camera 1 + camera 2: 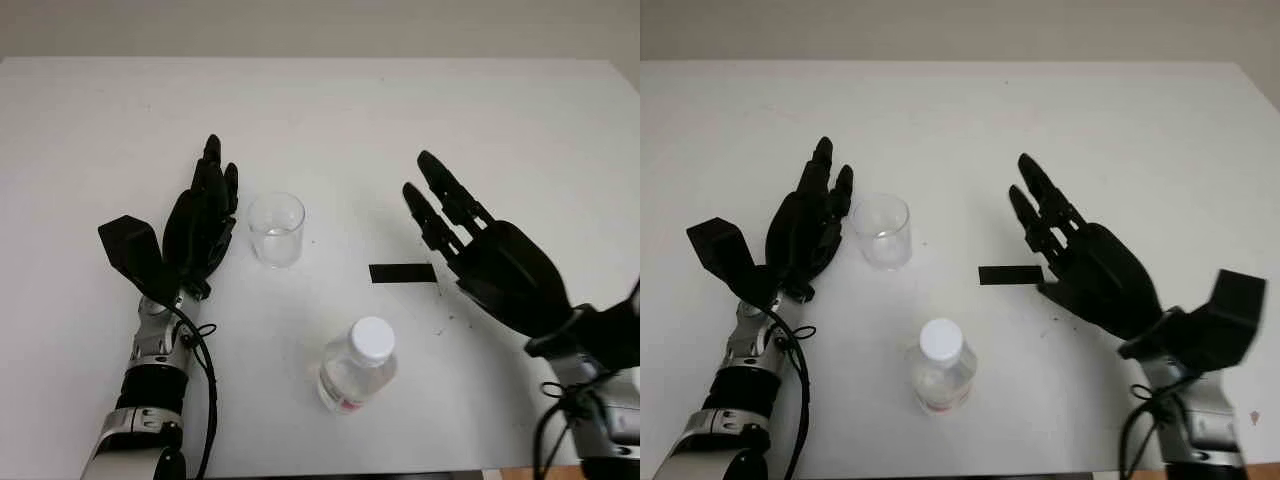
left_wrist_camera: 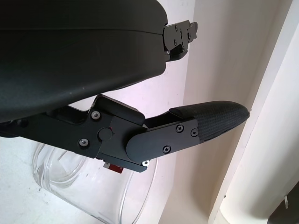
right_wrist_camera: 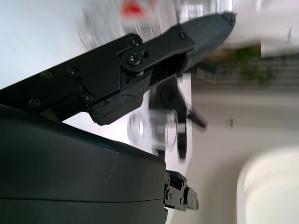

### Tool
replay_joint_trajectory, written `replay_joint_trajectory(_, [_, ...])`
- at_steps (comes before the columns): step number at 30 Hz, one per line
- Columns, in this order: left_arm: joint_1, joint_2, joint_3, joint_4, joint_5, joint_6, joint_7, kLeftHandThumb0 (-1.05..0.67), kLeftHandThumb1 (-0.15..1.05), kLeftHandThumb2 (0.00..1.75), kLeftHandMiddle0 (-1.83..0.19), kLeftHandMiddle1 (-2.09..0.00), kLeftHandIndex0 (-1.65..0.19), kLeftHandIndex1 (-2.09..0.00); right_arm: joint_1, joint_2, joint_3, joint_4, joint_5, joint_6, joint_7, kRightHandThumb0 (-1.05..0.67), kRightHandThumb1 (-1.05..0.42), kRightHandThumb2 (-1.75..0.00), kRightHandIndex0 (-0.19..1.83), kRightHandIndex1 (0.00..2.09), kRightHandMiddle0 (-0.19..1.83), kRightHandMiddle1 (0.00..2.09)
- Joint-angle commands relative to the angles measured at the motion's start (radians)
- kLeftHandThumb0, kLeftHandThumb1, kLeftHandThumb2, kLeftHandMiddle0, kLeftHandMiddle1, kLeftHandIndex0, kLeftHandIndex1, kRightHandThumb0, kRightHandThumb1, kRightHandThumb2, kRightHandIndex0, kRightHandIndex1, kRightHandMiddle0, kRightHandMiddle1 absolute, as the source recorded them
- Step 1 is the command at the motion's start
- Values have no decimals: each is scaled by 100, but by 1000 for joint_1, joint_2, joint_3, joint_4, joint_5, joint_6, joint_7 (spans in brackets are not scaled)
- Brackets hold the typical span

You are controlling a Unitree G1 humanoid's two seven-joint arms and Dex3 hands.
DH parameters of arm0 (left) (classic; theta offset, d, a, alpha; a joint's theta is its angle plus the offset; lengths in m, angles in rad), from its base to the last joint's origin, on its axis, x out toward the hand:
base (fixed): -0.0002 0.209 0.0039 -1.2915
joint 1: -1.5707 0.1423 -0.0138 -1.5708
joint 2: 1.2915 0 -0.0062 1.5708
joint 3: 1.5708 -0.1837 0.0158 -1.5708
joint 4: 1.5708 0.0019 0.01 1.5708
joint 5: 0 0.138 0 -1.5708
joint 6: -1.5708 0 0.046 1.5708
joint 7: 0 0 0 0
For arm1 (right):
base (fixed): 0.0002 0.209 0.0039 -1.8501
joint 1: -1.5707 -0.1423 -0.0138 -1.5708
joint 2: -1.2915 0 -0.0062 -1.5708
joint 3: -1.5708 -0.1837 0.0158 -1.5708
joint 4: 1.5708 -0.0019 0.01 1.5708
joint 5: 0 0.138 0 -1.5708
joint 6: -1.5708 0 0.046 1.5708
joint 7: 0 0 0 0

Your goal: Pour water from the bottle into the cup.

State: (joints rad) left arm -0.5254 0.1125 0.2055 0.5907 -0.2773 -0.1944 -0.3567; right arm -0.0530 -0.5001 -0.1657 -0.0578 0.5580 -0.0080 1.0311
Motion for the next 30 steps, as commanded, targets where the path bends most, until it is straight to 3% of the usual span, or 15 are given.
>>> replay_joint_trajectory(1, [-17,3,-2,14,3,2,1,-85,105,69,17,-5,19,-2,24,-30,-17,9,14,-42,73,-105,-96,-6,-16,3,-10,6])
replay_joint_trajectory(8, [-29,5,-3,25,5,2,-1,-86,105,69,17,-5,19,-3,32,-2,19,7,-41,-67,50,-105,-101,-7,-15,5,-11,5])
replay_joint_trajectory(14, [-42,11,7,47,2,-10,-1,-85,105,70,15,-6,18,-3,68,45,83,-69,-87,-17,-72,-92,-89,-3,-13,5,-10,5])
replay_joint_trajectory(19, [-67,10,11,88,2,-25,-1,-85,105,70,14,-6,17,-4,90,78,137,-77,-148,-51,-113,-99,-92,-6,-15,5,-13,4])
replay_joint_trajectory(24, [-104,5,20,140,-3,-45,-7,-85,105,70,14,-6,18,-4,70,111,182,-21,-179,-105,-108,-98,-93,-6,-13,6,-11,5])
replay_joint_trajectory(30, [-146,8,23,204,2,-87,-13,-86,105,71,15,-5,18,-4,21,86,180,42,-176,-162,-43,-99,-93,-6,-13,6,-12,5])
